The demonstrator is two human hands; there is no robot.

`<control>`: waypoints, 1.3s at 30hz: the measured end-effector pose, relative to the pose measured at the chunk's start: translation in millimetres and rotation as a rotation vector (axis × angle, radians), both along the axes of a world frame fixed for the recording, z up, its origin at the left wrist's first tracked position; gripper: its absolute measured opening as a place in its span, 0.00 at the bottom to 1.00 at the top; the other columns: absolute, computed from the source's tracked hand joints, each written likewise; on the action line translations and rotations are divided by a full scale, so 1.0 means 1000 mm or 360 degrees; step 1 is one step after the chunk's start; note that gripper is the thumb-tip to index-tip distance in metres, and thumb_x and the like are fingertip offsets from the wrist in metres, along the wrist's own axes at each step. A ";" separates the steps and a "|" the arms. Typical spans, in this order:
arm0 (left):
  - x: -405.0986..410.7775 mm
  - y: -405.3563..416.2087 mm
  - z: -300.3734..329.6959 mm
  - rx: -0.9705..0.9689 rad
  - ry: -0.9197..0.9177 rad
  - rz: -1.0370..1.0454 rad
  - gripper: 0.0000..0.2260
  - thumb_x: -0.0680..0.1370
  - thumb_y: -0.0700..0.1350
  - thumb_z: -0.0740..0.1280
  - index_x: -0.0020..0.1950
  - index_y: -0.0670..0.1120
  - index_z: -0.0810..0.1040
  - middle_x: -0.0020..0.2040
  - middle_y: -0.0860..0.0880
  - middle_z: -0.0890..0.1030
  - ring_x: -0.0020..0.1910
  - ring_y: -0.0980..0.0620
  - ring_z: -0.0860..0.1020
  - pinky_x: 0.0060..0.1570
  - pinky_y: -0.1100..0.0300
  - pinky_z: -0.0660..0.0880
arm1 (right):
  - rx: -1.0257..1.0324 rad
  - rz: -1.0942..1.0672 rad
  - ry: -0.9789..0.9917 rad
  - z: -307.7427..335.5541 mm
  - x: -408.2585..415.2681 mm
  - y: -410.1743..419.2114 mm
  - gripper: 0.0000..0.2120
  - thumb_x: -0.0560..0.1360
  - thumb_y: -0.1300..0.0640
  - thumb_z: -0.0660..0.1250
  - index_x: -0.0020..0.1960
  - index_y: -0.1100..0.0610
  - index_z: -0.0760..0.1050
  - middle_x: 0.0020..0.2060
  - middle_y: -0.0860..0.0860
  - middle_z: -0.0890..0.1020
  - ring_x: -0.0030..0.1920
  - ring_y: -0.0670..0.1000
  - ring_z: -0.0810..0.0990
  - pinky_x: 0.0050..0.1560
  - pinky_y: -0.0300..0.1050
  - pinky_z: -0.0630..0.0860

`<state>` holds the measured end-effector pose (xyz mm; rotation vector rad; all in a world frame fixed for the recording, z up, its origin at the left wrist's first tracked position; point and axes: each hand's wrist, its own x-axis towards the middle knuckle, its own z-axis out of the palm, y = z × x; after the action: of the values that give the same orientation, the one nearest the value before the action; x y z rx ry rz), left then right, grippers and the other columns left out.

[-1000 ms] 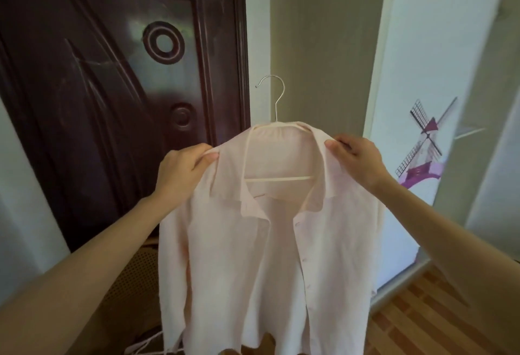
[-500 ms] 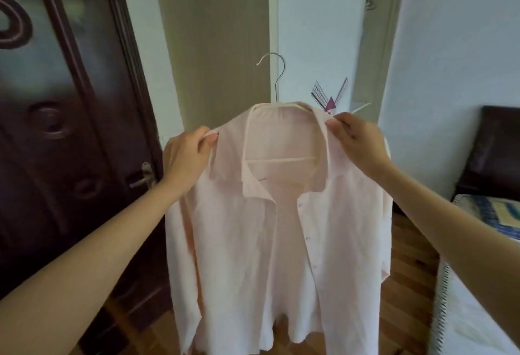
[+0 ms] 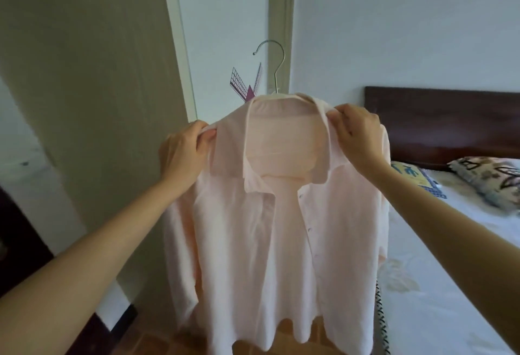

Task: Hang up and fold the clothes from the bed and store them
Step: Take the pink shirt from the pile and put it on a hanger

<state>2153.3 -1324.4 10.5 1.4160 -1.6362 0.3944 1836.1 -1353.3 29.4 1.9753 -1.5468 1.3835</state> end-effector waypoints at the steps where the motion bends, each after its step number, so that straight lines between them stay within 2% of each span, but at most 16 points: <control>1: -0.004 -0.016 0.001 -0.0008 0.0009 -0.0061 0.10 0.82 0.47 0.62 0.47 0.42 0.78 0.42 0.41 0.81 0.42 0.36 0.78 0.38 0.54 0.64 | 0.0001 -0.0056 -0.0001 0.000 -0.004 -0.003 0.14 0.83 0.54 0.60 0.52 0.62 0.80 0.46 0.59 0.83 0.48 0.63 0.77 0.46 0.47 0.60; 4: -0.020 -0.057 -0.001 -0.0020 -0.0012 -0.0206 0.11 0.81 0.47 0.62 0.47 0.41 0.78 0.42 0.41 0.81 0.42 0.38 0.78 0.39 0.56 0.62 | 0.0070 -0.0190 -0.0021 -0.008 -0.022 -0.018 0.16 0.83 0.51 0.59 0.52 0.62 0.80 0.47 0.58 0.83 0.49 0.62 0.77 0.47 0.49 0.63; 6: -0.033 -0.080 -0.007 -0.0003 -0.0014 -0.0284 0.10 0.81 0.46 0.63 0.48 0.41 0.79 0.43 0.40 0.81 0.43 0.38 0.77 0.41 0.56 0.61 | 0.0109 -0.0256 -0.0012 -0.017 -0.035 -0.030 0.23 0.81 0.44 0.54 0.51 0.60 0.80 0.46 0.57 0.83 0.49 0.62 0.77 0.49 0.52 0.67; 8: -0.045 -0.103 -0.014 0.0008 -0.0018 -0.0372 0.11 0.81 0.46 0.63 0.48 0.40 0.79 0.43 0.40 0.82 0.42 0.37 0.77 0.41 0.56 0.61 | 0.0129 -0.0308 -0.0033 -0.025 -0.048 -0.042 0.27 0.79 0.41 0.50 0.50 0.59 0.80 0.45 0.56 0.83 0.47 0.61 0.78 0.49 0.55 0.70; 13: -0.076 -0.169 -0.035 0.0027 -0.0007 -0.0519 0.11 0.81 0.47 0.63 0.48 0.40 0.79 0.42 0.39 0.82 0.40 0.38 0.78 0.41 0.55 0.64 | 0.0177 -0.0416 -0.0055 -0.042 -0.076 -0.081 0.19 0.80 0.47 0.57 0.50 0.59 0.80 0.45 0.55 0.84 0.48 0.61 0.79 0.50 0.56 0.72; 20: -0.153 -0.279 -0.051 0.0078 0.0065 -0.0644 0.13 0.80 0.50 0.62 0.47 0.42 0.81 0.40 0.40 0.82 0.39 0.38 0.78 0.38 0.53 0.67 | 0.0190 -0.0554 -0.0010 -0.053 -0.143 -0.159 0.13 0.82 0.53 0.62 0.50 0.60 0.81 0.46 0.56 0.84 0.48 0.61 0.78 0.47 0.52 0.69; 23: -0.192 -0.320 -0.044 0.0082 0.0112 -0.0712 0.11 0.81 0.48 0.64 0.47 0.41 0.81 0.40 0.41 0.82 0.40 0.39 0.79 0.38 0.55 0.65 | 0.0155 -0.0616 -0.0050 -0.045 -0.175 -0.191 0.12 0.82 0.53 0.62 0.51 0.59 0.81 0.48 0.55 0.84 0.49 0.59 0.78 0.47 0.47 0.64; 28: -0.234 -0.368 -0.025 0.0062 0.0145 -0.0687 0.11 0.81 0.46 0.65 0.47 0.40 0.81 0.38 0.41 0.82 0.39 0.40 0.78 0.37 0.59 0.57 | 0.0133 -0.0578 -0.0041 -0.026 -0.218 -0.247 0.12 0.82 0.54 0.62 0.50 0.60 0.81 0.47 0.56 0.84 0.48 0.61 0.79 0.49 0.53 0.69; 34: -0.249 -0.425 -0.019 0.0112 0.0153 -0.0673 0.12 0.82 0.47 0.63 0.47 0.40 0.80 0.38 0.40 0.81 0.39 0.40 0.77 0.36 0.57 0.59 | 0.0103 -0.0561 -0.0015 -0.021 -0.237 -0.313 0.12 0.82 0.54 0.62 0.50 0.60 0.81 0.47 0.55 0.84 0.48 0.61 0.79 0.47 0.51 0.68; 39: -0.260 -0.486 -0.016 0.0127 0.0131 -0.0619 0.12 0.82 0.48 0.61 0.52 0.42 0.80 0.44 0.41 0.82 0.45 0.39 0.77 0.39 0.57 0.61 | 0.0096 -0.0515 -0.0050 -0.021 -0.244 -0.369 0.14 0.82 0.53 0.61 0.51 0.61 0.81 0.47 0.55 0.84 0.49 0.60 0.78 0.48 0.50 0.68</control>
<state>1893.0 -1810.4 -5.6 1.1186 -1.8247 0.0469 1592.0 -1722.5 8.2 1.6468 -1.8438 1.2518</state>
